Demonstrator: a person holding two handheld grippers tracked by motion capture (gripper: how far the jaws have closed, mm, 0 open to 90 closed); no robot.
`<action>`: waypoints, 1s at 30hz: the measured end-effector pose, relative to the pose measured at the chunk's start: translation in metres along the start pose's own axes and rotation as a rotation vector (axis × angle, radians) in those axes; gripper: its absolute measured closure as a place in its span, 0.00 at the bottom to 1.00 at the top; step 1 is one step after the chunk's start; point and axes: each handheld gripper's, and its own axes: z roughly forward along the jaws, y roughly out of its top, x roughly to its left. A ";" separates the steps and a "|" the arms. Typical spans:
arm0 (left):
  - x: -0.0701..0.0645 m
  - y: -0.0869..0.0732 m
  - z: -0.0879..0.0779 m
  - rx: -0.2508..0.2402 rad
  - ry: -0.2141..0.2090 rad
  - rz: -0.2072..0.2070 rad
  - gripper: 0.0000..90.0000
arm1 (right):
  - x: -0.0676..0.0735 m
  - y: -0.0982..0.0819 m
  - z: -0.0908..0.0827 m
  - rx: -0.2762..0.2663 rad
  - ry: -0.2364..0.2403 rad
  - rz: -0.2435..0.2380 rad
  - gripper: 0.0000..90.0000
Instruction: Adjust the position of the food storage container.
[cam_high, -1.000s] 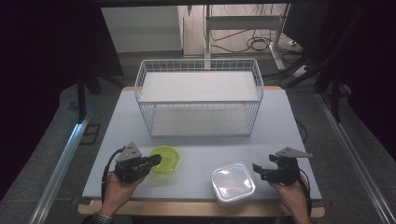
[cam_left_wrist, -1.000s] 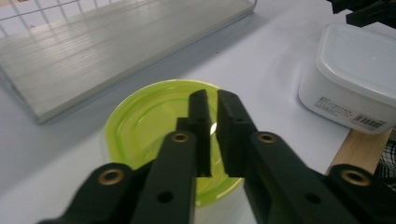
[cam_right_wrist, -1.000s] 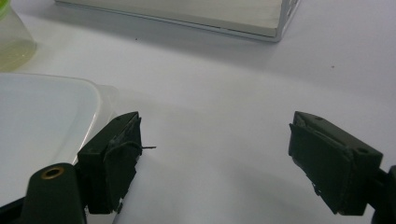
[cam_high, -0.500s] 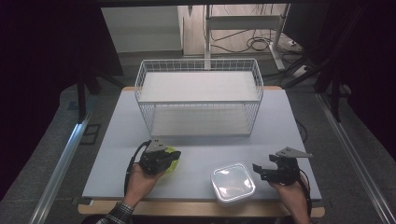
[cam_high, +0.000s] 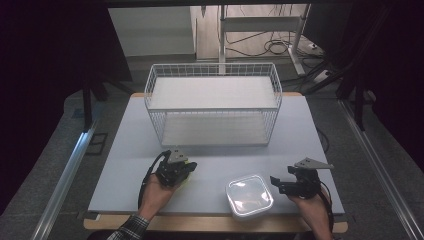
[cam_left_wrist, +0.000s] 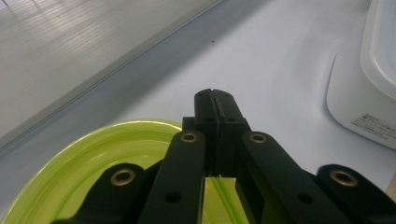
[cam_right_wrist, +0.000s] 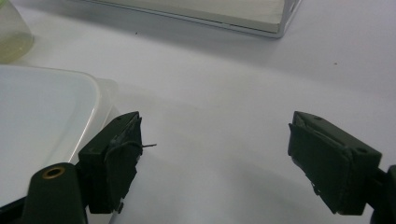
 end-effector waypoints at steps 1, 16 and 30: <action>0.001 0.000 -0.001 0.001 0.000 -0.004 1.00 | 0.000 0.000 0.000 0.000 0.000 0.000 0.20; 0.004 -0.004 -0.008 0.025 0.024 -0.004 1.00 | 0.000 0.000 0.000 0.005 0.006 -0.003 0.20; 0.027 -0.025 -0.034 0.042 0.069 -0.057 1.00 | 0.000 0.000 0.000 0.002 0.004 -0.004 0.20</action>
